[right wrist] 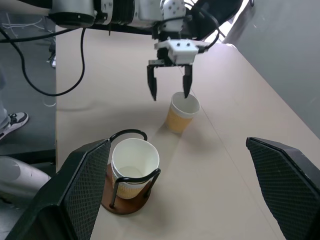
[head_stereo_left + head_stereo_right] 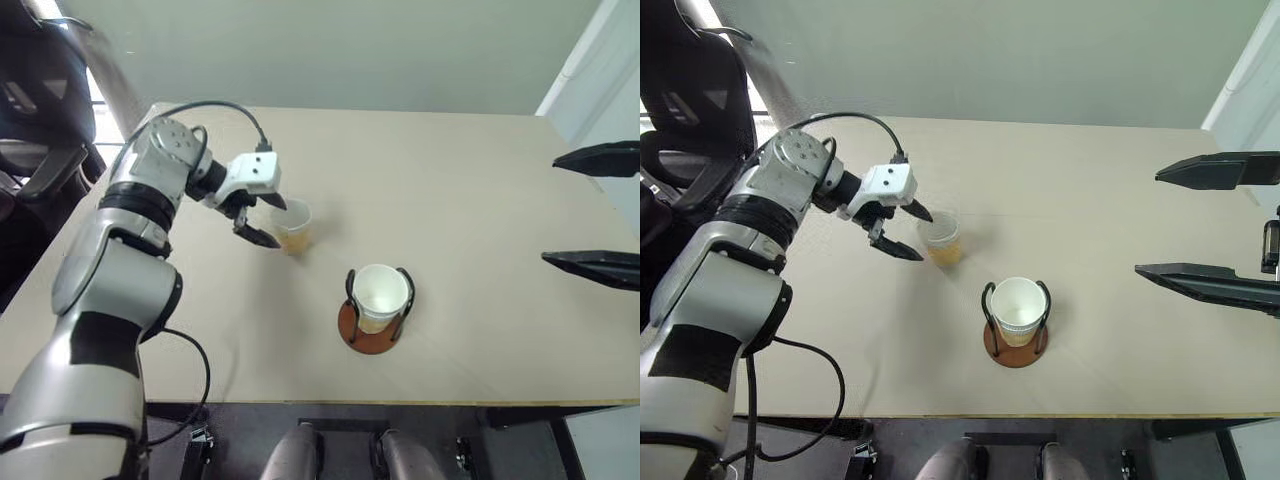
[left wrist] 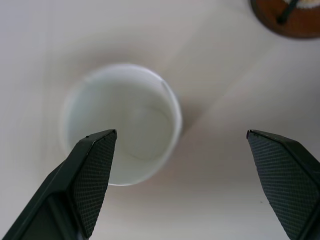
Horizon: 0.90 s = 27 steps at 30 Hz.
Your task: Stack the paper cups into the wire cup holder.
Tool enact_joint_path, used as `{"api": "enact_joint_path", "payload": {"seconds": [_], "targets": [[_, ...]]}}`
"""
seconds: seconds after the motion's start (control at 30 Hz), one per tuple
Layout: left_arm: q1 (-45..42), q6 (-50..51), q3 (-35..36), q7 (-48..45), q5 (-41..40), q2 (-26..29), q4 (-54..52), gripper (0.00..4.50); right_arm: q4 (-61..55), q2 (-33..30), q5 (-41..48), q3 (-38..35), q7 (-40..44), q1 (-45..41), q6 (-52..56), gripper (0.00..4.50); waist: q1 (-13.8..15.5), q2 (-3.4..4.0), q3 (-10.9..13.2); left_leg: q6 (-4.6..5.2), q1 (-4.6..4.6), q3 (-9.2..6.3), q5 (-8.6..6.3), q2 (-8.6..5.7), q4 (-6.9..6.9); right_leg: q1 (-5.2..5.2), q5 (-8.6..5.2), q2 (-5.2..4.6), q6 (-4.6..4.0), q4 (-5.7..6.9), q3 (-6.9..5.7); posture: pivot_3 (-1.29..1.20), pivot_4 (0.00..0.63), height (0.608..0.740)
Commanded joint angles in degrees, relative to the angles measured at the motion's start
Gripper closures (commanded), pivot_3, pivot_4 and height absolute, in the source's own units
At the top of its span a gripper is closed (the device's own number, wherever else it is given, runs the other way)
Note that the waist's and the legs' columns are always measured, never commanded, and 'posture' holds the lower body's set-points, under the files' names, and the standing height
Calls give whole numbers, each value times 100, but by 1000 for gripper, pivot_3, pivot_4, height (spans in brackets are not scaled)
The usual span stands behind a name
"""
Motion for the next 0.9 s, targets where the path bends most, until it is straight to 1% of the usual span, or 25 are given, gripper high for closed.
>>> {"api": "enact_joint_path", "payload": {"seconds": [0.03,0.13,0.17,0.2,0.23,0.27,0.43,0.5,0.57,0.6,0.73,0.83,0.9], "targets": [[35,-57,333,70,292,-110,-8,38,-27,-137,21,-101,-16,-97,-1,0,0,-1,0,2,1,6,1,-4,-1,0,1,6,1,0,-7,0,150,740],[126,-105,475,402,556,-260,43,38,-68,-149,58,-129,-42,-105,48,0,8,0,1,20,-2,-1,-4,-4,10,3,5,4,5,4,-11,0,150,740],[155,-166,498,747,697,-335,69,38,-82,-152,75,-140,-54,-113,66,0,7,1,1,26,-3,-5,-8,0,17,4,6,0,6,7,-9,0,150,740],[171,-209,530,1039,808,-401,92,410,-95,-152,85,-154,-63,-117,86,0,3,1,0,34,-2,-7,-11,-2,21,7,9,-1,7,7,-6,0,150,740],[176,-267,569,1259,901,-451,108,598,-113,-159,82,-176,-67,-112,115,0,4,3,2,37,1,0,-13,-6,22,9,10,2,7,8,-11,0,150,740],[174,-310,612,1389,974,-487,121,962,-131,-168,68,-199,-64,-101,142,0,2,3,2,39,1,-5,-14,-3,29,11,12,-3,9,10,-9,0,150,740],[168,-340,771,1399,1242,-547,170,2766,-184,-164,79,-297,-82,-100,259,0,-21,3,3,38,-1,2,-14,-6,45,10,19,4,10,10,-8,0,150,740],[188,-450,700,1477,1465,-510,169,3587,-184,-162,65,-335,-63,-92,297,0,-30,3,3,38,-1,-1,-14,-4,51,11,19,1,10,10,-3,0,150,740],[199,-543,681,1446,1616,-485,163,4287,-171,-158,30,-349,-38,-79,311,0,-27,4,3,42,-3,-5,-16,-2,56,10,20,1,11,12,-4,0,150,740],[196,-560,724,1336,1627,-481,162,4469,-160,-155,10,-343,-28,-76,309,0,-28,5,4,46,-2,-3,-19,-6,58,11,20,2,11,13,-3,0,150,740],[118,-590,954,1029,1539,-461,138,4469,-126,-139,-63,-326,16,-54,284,0,-23,4,3,57,-4,-1,-25,-12,61,10,21,7,12,14,-6,0,150,740],[-109,-482,1312,376,1236,-434,39,4469,-110,-130,-92,-306,38,-54,259,0,-24,4,3,61,-6,-4,-27,-10,61,8,22,3,12,15,-4,0,150,740],[-372,-363,1373,-201,813,-369,-110,4469,-90,-124,-127,-295,65,-51,235,0,-25,-1,4,60,-8,-7,-27,-12,63,8,22,3,13,14,-3,0,150,740]]}}
